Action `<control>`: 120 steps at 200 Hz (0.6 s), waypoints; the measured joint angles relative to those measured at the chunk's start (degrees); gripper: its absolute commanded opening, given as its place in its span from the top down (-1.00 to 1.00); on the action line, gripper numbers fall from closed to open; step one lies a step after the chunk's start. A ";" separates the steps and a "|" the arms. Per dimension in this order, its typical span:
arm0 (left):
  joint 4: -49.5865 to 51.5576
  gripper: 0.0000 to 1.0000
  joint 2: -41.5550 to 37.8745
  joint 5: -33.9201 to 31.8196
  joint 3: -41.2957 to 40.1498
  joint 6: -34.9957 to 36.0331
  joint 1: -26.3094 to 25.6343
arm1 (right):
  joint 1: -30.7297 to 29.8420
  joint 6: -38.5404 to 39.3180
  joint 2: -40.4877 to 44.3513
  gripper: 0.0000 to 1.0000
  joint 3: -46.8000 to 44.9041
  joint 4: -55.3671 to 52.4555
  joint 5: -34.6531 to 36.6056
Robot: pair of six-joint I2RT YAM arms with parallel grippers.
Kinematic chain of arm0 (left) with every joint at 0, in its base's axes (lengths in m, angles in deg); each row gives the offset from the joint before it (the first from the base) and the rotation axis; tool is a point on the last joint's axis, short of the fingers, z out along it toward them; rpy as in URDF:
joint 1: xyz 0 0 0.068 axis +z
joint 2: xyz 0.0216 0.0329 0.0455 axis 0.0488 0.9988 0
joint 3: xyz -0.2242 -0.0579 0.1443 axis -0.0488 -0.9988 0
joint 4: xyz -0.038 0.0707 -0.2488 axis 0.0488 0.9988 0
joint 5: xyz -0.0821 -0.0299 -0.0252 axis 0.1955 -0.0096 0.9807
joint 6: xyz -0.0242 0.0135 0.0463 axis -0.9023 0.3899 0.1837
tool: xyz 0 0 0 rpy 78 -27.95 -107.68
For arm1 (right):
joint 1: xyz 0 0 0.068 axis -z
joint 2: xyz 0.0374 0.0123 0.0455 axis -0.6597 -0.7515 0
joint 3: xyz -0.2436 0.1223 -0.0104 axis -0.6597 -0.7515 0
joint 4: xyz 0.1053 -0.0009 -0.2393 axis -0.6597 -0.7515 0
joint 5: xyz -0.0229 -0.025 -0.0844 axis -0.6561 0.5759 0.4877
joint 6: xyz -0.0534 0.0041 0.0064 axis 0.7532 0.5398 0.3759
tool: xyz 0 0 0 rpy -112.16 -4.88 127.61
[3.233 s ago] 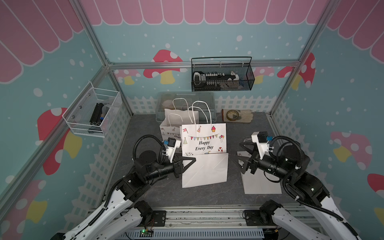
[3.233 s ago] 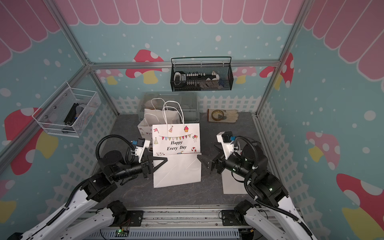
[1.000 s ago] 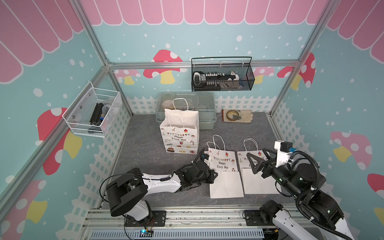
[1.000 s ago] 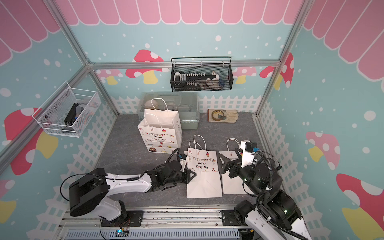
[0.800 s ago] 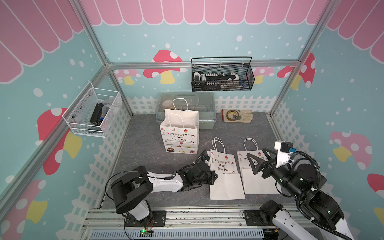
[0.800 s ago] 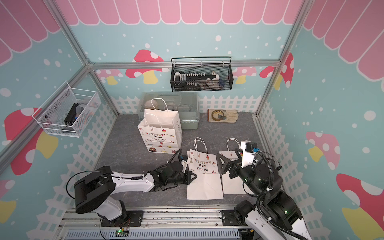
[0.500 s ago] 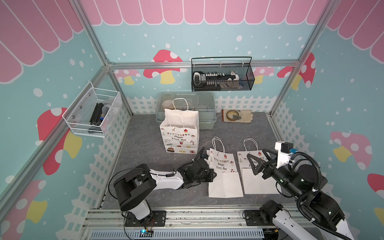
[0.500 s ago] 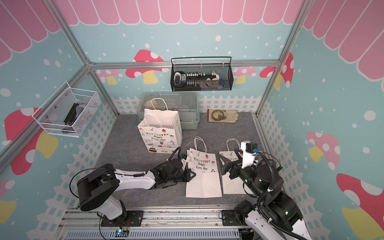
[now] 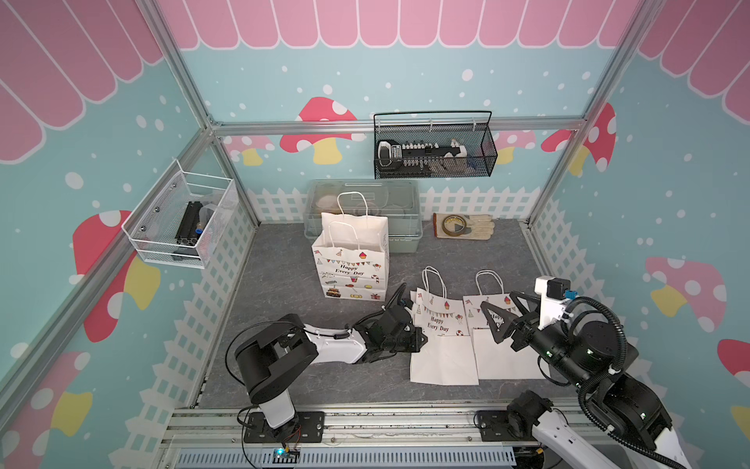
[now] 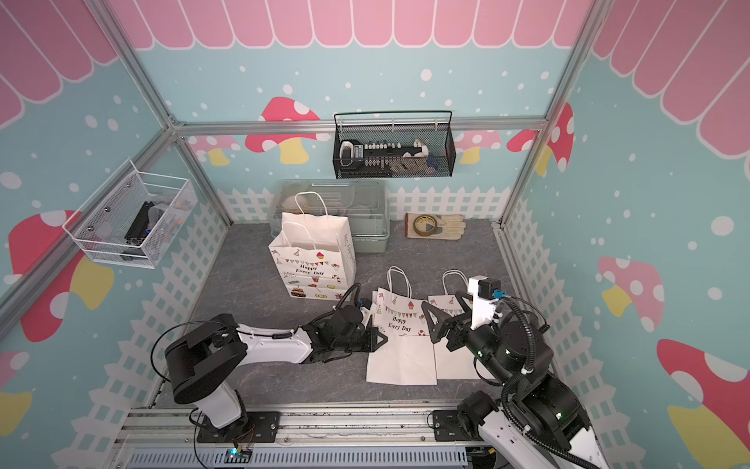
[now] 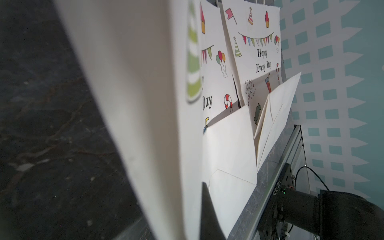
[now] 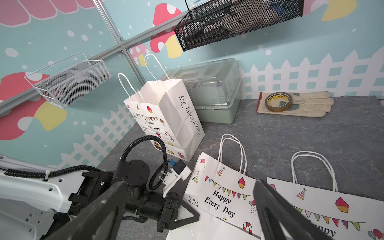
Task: Put away the paper bag
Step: Place the paper bag at the center of the board.
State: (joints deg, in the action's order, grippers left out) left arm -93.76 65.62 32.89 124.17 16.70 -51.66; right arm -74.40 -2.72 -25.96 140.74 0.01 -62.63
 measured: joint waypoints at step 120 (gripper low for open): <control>2.67 0.82 0.81 -1.46 2.14 2.78 0.57 | 0.00 -0.02 -0.72 -0.98 -1.03 0.87 -1.95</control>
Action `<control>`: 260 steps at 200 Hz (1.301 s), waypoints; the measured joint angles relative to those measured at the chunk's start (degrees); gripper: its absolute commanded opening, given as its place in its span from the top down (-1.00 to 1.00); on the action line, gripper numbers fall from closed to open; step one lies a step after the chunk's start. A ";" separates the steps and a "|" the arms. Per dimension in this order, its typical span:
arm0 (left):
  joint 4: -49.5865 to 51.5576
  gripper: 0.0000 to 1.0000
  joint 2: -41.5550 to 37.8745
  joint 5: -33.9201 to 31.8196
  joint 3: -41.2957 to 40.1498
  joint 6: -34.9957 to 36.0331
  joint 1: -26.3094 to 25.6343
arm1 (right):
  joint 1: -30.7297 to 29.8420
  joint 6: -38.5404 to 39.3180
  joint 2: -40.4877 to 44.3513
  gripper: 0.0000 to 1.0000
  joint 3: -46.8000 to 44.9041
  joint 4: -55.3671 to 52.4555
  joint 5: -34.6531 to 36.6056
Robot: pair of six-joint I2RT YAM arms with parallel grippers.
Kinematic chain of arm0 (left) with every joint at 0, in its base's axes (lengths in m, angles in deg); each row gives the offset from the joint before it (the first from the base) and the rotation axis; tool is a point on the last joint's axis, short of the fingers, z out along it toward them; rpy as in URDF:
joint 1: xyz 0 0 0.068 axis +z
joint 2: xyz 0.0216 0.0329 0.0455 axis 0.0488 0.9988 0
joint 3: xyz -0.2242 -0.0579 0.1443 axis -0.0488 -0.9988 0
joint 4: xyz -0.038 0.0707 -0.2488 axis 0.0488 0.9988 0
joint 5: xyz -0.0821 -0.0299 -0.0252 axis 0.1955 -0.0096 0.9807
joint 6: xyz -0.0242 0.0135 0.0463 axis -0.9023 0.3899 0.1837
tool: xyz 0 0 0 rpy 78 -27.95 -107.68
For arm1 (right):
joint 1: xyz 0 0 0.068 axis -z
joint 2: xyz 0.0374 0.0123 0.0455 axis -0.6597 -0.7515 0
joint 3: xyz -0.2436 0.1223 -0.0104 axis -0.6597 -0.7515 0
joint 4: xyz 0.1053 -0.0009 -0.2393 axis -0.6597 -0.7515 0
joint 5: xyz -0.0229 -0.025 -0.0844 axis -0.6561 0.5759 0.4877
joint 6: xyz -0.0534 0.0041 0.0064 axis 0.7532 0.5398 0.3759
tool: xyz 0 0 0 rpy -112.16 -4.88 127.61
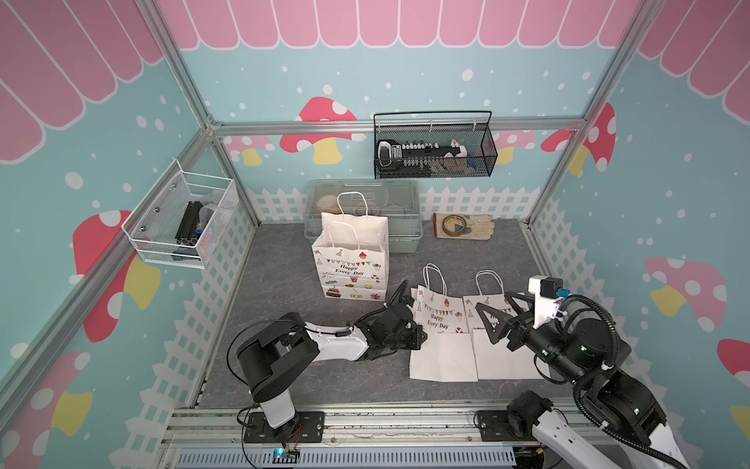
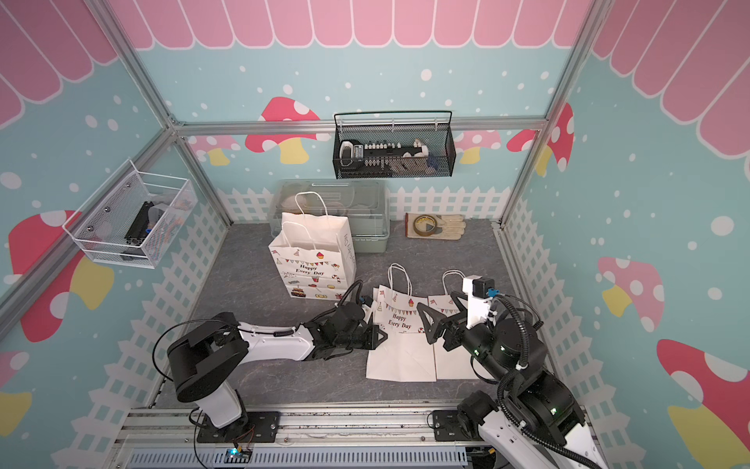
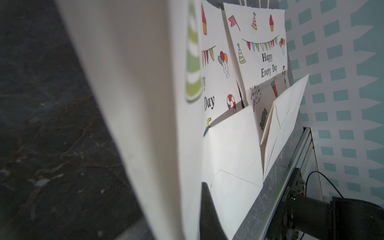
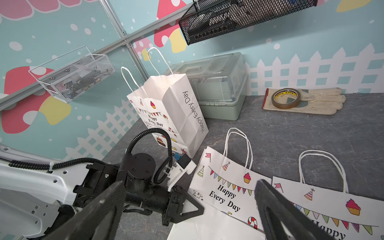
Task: Put away the paper bag
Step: Place the paper bag at the center of the board.
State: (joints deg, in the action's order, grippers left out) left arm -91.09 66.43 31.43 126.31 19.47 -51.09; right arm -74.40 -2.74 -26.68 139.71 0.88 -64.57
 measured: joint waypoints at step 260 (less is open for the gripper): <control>10.47 -0.83 -2.54 -8.24 0.57 0.39 0.20 | 0.00 -0.42 1.01 -0.98 -0.52 -0.02 -0.90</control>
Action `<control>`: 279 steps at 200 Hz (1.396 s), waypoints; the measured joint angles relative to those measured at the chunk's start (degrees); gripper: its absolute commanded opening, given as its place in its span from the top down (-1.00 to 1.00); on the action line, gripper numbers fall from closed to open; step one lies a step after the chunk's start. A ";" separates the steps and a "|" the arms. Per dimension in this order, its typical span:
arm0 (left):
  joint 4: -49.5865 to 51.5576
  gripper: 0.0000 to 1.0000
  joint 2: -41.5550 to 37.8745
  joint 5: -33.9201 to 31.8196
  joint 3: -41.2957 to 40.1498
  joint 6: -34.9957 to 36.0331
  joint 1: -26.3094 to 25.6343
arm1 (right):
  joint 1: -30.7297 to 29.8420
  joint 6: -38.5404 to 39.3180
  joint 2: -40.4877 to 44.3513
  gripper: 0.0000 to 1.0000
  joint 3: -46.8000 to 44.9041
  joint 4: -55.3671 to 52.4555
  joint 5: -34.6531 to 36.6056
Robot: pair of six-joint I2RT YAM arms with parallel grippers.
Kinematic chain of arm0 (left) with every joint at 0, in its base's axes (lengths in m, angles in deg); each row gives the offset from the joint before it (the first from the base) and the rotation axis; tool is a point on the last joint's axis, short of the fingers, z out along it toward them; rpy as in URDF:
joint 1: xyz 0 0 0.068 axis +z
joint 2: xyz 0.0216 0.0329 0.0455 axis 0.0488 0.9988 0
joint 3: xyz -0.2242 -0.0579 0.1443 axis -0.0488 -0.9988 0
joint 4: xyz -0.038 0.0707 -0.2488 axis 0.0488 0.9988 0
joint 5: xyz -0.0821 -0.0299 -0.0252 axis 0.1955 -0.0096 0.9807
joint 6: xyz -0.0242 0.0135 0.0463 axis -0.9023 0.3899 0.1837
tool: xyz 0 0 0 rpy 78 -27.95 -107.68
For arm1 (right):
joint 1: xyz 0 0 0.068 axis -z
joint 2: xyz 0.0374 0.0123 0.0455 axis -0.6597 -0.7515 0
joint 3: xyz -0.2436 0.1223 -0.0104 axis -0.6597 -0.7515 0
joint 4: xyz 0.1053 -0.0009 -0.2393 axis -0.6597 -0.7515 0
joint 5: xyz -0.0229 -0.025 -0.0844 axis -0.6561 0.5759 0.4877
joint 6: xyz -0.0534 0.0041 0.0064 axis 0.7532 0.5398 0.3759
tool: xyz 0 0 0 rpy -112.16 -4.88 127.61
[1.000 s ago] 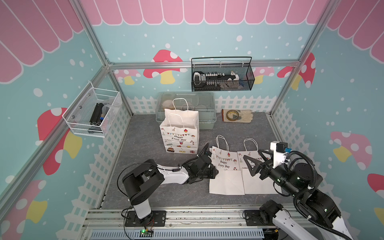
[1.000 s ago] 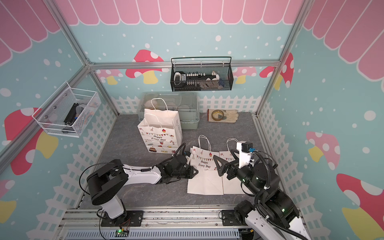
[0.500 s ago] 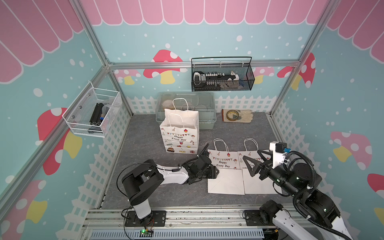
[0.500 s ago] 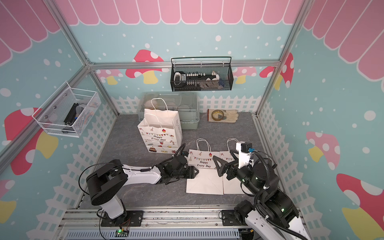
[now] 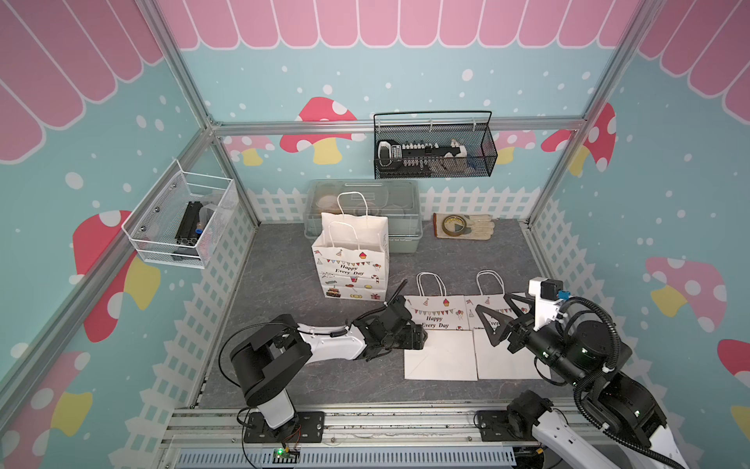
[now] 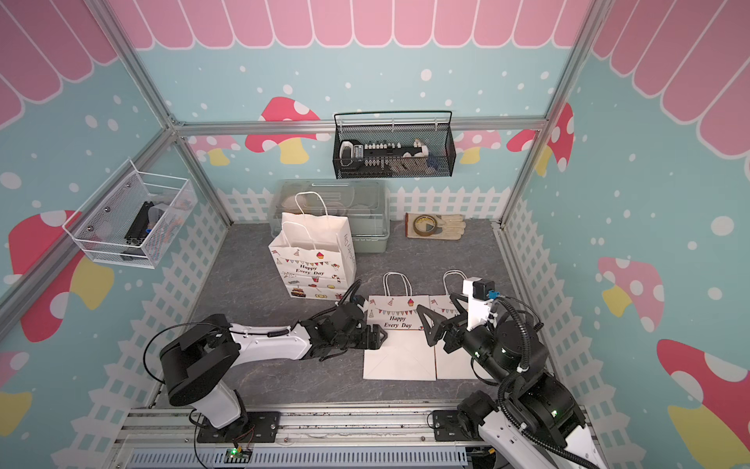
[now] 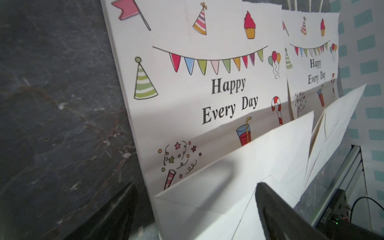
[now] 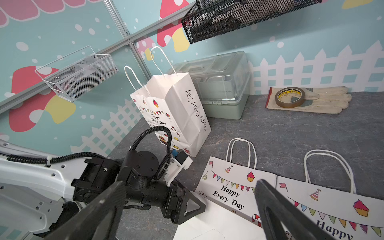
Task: Put away the paper bag
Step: Place the paper bag at the center of the board, then pick up the paper bag from the center of the board.
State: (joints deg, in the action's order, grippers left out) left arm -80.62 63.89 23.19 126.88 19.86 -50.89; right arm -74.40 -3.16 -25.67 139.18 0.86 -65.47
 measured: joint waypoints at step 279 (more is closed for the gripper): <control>10.64 -0.78 -63.78 -18.58 -12.55 27.78 38.21 | 0.00 19.80 -52.94 -0.98 10.10 35.04 -17.77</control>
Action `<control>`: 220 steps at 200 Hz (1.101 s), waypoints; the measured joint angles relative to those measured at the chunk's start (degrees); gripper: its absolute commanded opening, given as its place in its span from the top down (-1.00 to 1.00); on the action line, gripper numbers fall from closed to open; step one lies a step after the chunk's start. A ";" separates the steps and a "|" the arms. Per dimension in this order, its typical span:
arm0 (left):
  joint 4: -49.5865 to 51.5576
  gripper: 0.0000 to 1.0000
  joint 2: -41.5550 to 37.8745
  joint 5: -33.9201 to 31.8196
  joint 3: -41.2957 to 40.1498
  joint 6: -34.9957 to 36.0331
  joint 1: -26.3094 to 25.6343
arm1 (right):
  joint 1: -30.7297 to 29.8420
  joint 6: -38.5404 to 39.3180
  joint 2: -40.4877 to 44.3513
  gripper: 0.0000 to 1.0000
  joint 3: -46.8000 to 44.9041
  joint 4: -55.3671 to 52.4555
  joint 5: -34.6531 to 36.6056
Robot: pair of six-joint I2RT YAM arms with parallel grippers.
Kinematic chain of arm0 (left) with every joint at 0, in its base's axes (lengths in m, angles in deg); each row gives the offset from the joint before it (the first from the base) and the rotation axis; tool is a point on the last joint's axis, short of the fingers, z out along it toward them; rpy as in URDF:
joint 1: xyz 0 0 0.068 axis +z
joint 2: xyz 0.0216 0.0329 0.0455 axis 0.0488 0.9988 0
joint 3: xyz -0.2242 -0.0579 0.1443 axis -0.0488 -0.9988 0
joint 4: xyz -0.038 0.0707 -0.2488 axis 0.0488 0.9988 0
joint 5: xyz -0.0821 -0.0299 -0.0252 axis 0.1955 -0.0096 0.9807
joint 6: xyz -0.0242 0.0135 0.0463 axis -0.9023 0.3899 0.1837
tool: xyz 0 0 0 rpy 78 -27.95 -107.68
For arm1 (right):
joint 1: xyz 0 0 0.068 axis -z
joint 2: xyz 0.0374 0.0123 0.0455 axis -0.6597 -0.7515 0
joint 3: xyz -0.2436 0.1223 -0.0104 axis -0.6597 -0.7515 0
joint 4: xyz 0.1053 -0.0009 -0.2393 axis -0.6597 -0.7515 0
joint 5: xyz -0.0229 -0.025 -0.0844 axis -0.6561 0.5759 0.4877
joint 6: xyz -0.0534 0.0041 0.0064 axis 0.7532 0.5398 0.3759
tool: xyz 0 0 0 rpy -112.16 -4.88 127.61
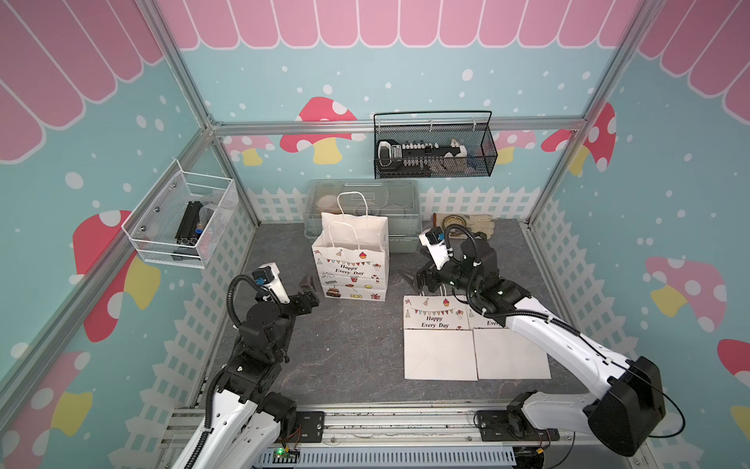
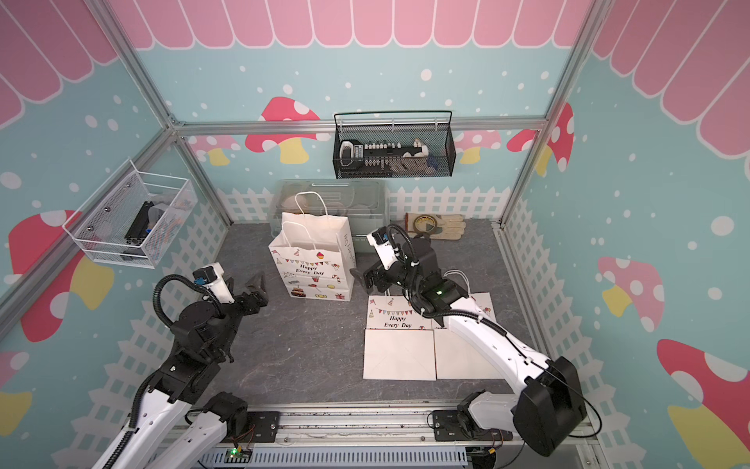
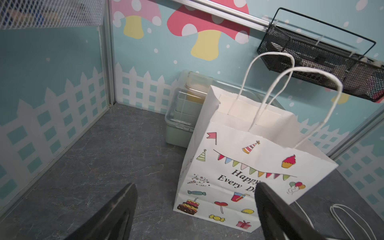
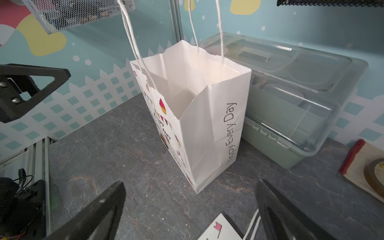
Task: Put away the paper bag
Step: Pick up the paper bag from the center of the board.
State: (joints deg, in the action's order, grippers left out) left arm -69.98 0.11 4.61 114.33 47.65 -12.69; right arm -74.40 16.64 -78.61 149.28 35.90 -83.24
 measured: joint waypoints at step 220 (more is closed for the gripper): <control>-30.42 -0.77 28.13 29.77 -1.60 -8.41 7.10 | -2.91 0.13 -23.96 -0.60 11.67 12.81 -1.60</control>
State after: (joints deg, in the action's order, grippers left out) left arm -100.40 28.24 34.38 112.73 39.23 -5.58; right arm -77.31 16.78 -102.57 160.95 48.70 -84.83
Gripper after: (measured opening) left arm 0.884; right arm 0.832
